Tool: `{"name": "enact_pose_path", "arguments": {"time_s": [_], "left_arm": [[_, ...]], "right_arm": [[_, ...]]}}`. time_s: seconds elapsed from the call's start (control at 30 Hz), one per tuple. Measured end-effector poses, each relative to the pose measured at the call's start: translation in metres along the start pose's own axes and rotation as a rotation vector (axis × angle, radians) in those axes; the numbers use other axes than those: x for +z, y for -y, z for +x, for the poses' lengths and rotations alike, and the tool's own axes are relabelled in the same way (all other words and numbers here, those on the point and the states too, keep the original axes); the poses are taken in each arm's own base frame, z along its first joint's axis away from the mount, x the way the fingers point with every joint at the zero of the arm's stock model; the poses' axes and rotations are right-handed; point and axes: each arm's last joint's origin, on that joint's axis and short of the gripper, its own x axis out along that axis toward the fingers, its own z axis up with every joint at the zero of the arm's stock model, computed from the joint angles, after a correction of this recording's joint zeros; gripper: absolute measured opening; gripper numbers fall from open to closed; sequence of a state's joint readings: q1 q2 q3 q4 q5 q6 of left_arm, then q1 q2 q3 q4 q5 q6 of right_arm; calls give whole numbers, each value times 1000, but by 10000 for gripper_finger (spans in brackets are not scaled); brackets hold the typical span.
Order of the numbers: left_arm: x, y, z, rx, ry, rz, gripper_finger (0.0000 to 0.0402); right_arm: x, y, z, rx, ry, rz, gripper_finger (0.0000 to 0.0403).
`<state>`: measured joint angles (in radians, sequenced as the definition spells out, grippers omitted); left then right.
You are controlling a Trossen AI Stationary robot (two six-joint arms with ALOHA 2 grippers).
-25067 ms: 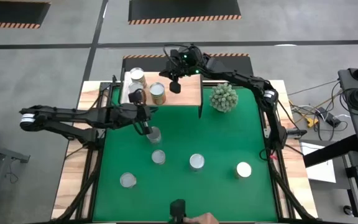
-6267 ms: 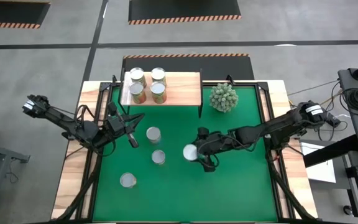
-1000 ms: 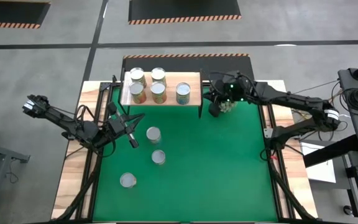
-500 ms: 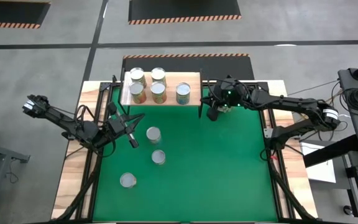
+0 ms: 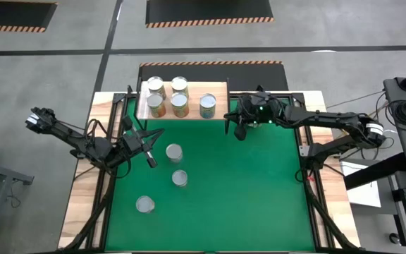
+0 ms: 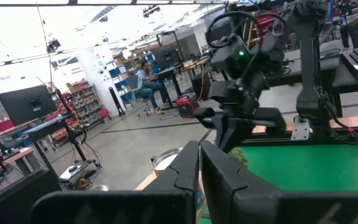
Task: Pick and place cans onto a shelf
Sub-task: Put the canned cherries on the shelf
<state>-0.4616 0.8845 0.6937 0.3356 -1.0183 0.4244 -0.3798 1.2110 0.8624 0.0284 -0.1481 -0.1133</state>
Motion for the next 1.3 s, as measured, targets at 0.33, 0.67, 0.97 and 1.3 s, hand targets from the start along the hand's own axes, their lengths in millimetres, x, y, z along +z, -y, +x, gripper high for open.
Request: {"name": "enact_pose_path", "arguments": {"time_s": [0.33, 0.67, 0.97, 1.3], "left_arm": [[0, 0, 0, 0, -1, -22, 0], [0, 0, 0, 0, -2, -57, 0], [0, 0, 0, -1, -2, -68, 0], [-1, 1, 0, -3, -8, -64, 0]], "right_arm": [[-28, -13, 4, 48, 237, -104, 12], [-53, -19, -5, 111, 415, -154, 12], [-62, -22, -12, 147, 513, -186, 12], [-54, -24, -30, 170, 587, -221, 13]]}}
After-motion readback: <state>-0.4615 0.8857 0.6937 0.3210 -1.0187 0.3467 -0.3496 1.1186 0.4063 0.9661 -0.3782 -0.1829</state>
